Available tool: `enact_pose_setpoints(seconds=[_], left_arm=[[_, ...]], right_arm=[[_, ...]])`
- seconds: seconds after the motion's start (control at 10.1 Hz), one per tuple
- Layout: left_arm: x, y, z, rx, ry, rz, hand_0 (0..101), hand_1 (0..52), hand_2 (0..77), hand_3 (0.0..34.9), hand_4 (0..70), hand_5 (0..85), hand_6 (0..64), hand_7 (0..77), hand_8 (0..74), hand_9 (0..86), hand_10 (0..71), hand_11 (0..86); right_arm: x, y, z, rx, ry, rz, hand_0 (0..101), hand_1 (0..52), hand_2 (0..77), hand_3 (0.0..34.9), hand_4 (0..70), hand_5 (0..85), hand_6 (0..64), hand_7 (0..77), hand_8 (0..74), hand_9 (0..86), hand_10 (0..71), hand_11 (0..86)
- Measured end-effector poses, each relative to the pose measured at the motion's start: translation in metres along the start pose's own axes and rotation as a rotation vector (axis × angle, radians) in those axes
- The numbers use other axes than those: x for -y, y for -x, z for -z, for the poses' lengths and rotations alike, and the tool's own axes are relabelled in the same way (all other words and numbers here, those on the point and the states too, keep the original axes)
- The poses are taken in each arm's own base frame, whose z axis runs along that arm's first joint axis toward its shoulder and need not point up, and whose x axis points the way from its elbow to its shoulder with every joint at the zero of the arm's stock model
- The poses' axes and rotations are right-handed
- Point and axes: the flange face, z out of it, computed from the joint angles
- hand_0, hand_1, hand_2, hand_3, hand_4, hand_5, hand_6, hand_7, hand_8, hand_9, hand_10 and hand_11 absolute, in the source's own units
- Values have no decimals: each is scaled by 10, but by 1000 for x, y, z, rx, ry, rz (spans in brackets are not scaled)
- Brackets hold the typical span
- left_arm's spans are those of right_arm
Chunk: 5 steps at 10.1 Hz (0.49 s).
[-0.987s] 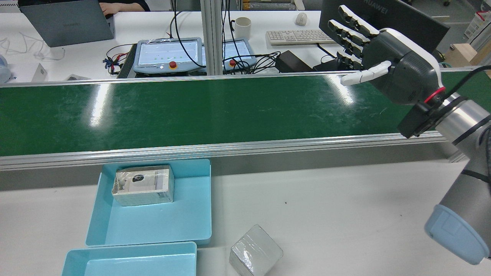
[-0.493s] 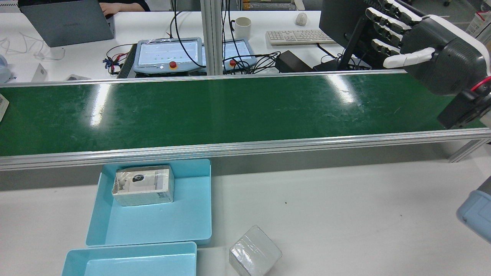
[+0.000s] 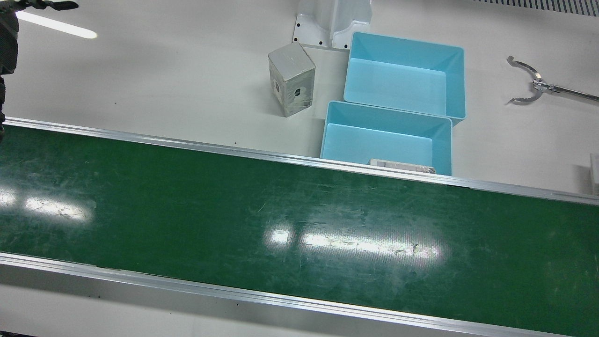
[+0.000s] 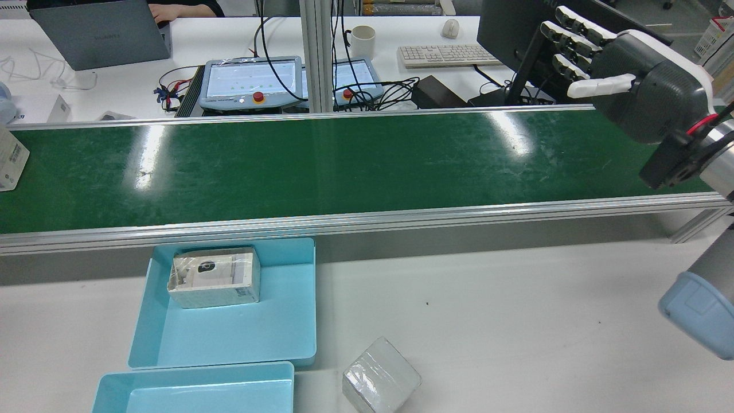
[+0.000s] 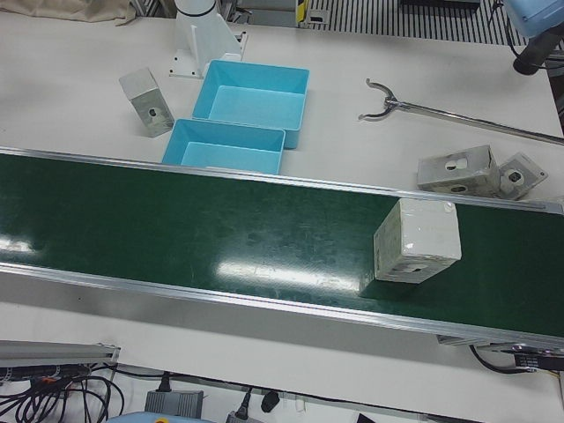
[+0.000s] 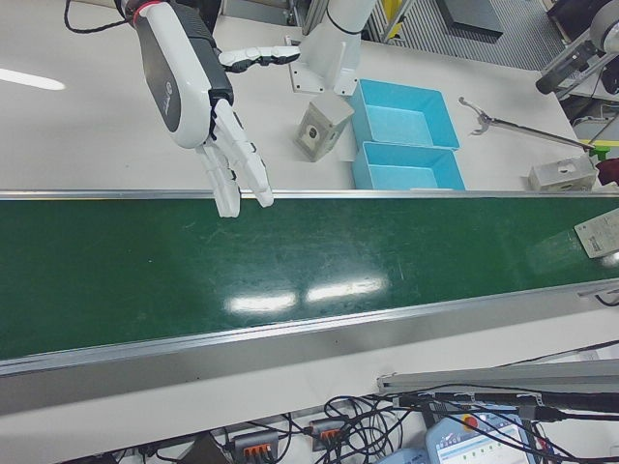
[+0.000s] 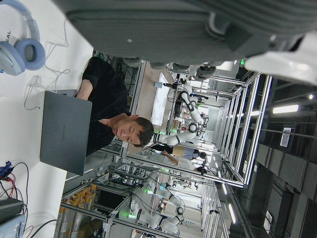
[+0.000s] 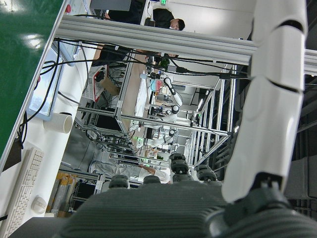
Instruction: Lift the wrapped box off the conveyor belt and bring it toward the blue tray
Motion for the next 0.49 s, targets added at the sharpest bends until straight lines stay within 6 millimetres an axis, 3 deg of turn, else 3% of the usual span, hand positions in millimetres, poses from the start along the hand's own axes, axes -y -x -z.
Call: enact_pose_setpoints(seconds=[0.2,0.3,0.39,0.49], left_arm=[[0,0,0,0,0,0,0,0,5,0,0,11,0,0,0,0,5,0],[0,0,0,0,0,0,0,0,5,0,0,11,0,0,0,0,0,0],[0,0,0,0,0,0,0,0,5,0,0,11,0,0,0,0,5,0],[0,0,0,0,0,0,0,0,11,0,0,11,0,5,0,0,5,0]], right_arm=[[-4,-15,-9,-24,7,-26,437,104,71,91,0,5,0,0,0,16,0,16],[-11,-22,-17,-34,22,-37,435,104,71,125,0,5,0,0,0,16,0,16],[-19,-26,-22,-39,39,-45,418,65,71,127,0,5,0,0,0,16,0,16],[-26,-30,-25,-44,57,-54,418,65,71,127,0,5,0,0,0,16,0,16]])
